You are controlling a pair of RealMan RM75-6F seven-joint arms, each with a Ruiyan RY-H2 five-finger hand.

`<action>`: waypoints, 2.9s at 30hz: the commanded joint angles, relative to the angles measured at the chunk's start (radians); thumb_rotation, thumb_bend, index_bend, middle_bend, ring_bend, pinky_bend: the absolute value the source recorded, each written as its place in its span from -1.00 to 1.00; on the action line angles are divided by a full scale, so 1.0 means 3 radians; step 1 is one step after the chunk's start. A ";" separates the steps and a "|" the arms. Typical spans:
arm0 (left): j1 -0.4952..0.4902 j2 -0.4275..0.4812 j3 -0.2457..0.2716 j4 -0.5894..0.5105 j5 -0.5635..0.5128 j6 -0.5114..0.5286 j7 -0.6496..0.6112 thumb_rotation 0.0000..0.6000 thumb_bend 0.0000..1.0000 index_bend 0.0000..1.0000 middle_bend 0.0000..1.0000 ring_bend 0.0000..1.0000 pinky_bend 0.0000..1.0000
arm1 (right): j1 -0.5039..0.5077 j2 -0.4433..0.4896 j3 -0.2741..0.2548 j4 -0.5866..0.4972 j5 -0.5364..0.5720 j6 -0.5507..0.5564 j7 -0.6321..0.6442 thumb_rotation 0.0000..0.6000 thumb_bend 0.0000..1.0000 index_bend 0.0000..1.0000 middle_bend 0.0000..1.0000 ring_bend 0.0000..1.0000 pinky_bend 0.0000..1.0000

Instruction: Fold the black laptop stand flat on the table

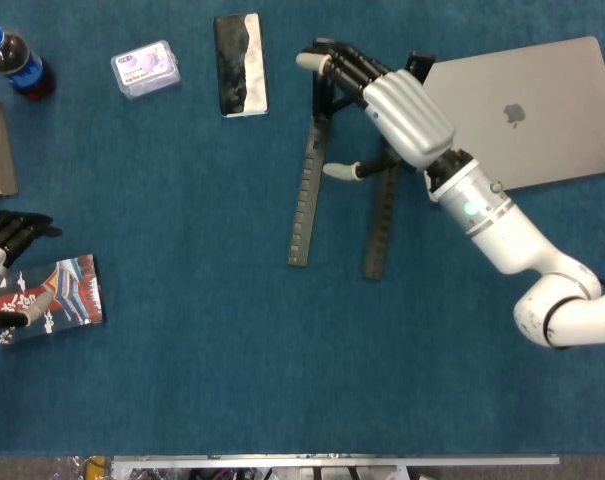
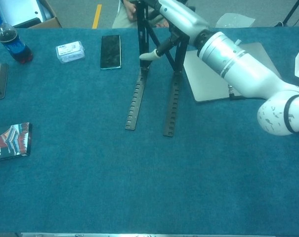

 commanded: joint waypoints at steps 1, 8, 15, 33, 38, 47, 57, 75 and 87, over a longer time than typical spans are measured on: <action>-0.0001 0.0003 0.0001 -0.0005 0.0001 -0.0002 0.0003 1.00 -0.44 -0.54 -0.62 -0.70 -0.78 | -0.0027 0.0042 -0.0034 -0.0083 -0.0030 0.0006 0.0030 1.00 -1.00 -0.77 -0.76 -0.80 -0.49; 0.0007 0.0008 -0.0003 -0.0014 -0.0007 0.0008 0.0012 1.00 -0.44 -0.54 -0.62 -0.70 -0.78 | -0.0033 0.0024 0.0034 -0.0057 -0.0072 0.0160 -0.0012 1.00 -1.00 -0.77 -0.76 -0.80 -0.48; 0.0005 0.0000 -0.0006 -0.0012 -0.0021 -0.0012 0.0023 1.00 -0.44 -0.54 -0.63 -0.70 -0.78 | 0.0044 -0.0120 0.0141 0.0224 0.0000 0.0187 -0.0084 1.00 -1.00 -0.77 -0.76 -0.81 -0.54; 0.0025 -0.0004 -0.0015 0.0015 -0.0050 -0.0008 0.0004 1.00 -0.44 -0.54 -0.63 -0.70 -0.78 | 0.0301 -0.0545 0.0240 0.0960 0.0123 -0.0030 0.0311 1.00 -1.00 -0.77 -0.76 -0.82 -0.56; 0.0038 0.0007 -0.0016 0.0022 -0.0061 0.0006 -0.0006 1.00 -0.44 -0.54 -0.63 -0.70 -0.78 | 0.0309 -0.0562 0.0187 0.0952 0.0060 -0.0035 0.0446 1.00 -1.00 -0.77 -0.76 -0.82 -0.56; 0.0042 0.0000 -0.0013 0.0031 -0.0047 0.0007 -0.0011 1.00 -0.44 -0.54 -0.63 -0.70 -0.78 | 0.0247 -0.0441 0.0063 0.0696 -0.0027 -0.0046 0.0509 1.00 -1.00 -0.77 -0.76 -0.82 -0.56; 0.0048 -0.0023 -0.0002 0.0047 -0.0015 0.0020 -0.0030 1.00 -0.44 -0.54 -0.63 -0.70 -0.78 | 0.0111 -0.0220 -0.0132 0.0087 -0.0109 -0.0053 0.0347 1.00 -1.00 -0.80 -0.76 -0.82 -0.56; 0.0085 0.0012 0.0003 0.0031 -0.0018 0.0073 -0.0027 1.00 -0.44 -0.54 -0.63 -0.70 -0.78 | 0.0058 0.0070 -0.0231 -0.0581 -0.0269 -0.0055 0.0219 1.00 -1.00 -0.84 -0.76 -0.83 -0.56; -0.0017 0.0070 0.0010 -0.0063 0.0028 -0.0074 0.0044 1.00 -0.44 -0.54 -0.63 -0.70 -0.78 | -0.0058 0.0489 -0.0544 -0.0615 -0.0293 -0.0248 -0.0605 1.00 -1.00 -0.84 -0.76 -0.85 -0.56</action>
